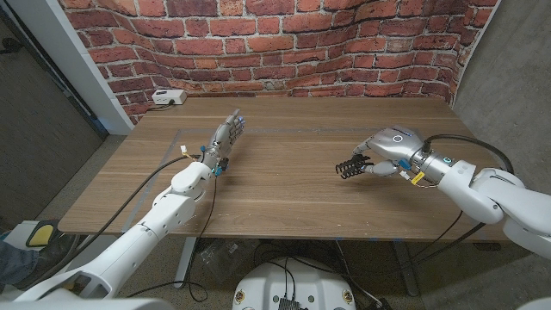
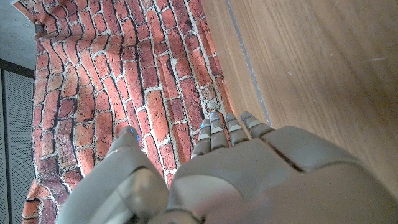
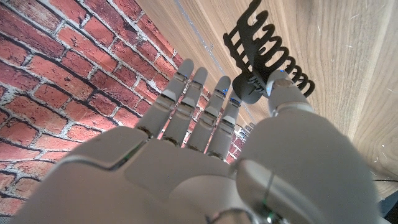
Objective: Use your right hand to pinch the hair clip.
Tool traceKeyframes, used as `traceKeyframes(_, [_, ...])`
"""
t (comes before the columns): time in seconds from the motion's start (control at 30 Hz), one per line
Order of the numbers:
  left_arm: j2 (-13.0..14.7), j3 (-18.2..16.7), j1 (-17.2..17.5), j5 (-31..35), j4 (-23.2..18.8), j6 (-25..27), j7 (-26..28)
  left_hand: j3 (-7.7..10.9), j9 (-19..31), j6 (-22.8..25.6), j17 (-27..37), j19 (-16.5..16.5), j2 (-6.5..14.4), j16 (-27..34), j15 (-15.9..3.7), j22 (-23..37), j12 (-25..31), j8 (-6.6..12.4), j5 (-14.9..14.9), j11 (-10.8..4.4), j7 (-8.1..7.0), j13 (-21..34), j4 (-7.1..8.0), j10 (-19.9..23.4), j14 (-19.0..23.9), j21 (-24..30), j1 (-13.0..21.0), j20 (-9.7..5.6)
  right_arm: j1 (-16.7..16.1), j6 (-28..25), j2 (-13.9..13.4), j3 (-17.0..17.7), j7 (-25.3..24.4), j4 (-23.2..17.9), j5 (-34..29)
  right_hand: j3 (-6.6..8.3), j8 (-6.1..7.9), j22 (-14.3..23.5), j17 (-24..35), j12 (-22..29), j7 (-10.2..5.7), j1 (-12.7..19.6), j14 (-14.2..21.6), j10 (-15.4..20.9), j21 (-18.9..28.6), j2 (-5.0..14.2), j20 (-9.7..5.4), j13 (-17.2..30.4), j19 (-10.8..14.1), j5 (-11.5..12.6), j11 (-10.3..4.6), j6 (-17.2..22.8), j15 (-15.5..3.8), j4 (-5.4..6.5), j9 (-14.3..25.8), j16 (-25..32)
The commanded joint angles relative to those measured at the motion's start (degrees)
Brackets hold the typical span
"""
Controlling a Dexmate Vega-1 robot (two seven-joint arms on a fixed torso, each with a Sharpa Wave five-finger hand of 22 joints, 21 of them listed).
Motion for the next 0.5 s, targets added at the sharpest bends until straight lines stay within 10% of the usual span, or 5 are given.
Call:
traceKeyframes(0.03, [0.3,-0.3,0.8,-0.6,0.1,-0.1,-0.3,-0.34,0.2,0.2,0.2,-0.3,-0.2,0.0,-0.29,0.3,-0.1,-0.02,-0.1,-0.48,-0.29,0.1,-0.05,0.3,0.1,0.1,0.3,0.36,1.0,-0.1,0.7,-2.2,1.4,1.7,0.6,-0.19,-0.27,0.2,0.3,0.0,-1.46,-0.8,-0.4,-0.3,-0.4,0.02,0.18,0.2,-0.3,0.0,0.06,1.1,-5.00,0.22,0.3,0.4])
traceKeyframes(0.5, [1.1,-0.8,1.3,-0.7,-0.6,0.2,-0.2,-0.42,0.2,0.2,0.2,-0.3,-0.2,0.0,-0.32,0.3,-0.2,-0.02,-0.1,-0.54,-0.37,0.1,-0.03,0.2,0.1,0.1,0.3,0.38,2.5,-3.8,-0.3,-7.0,-0.4,4.3,0.8,-0.43,-0.42,0.2,0.3,0.1,-1.46,-1.3,-0.3,-0.5,-0.5,-0.09,0.81,0.2,-0.5,0.0,0.08,1.0,-4.74,0.38,0.3,0.6])
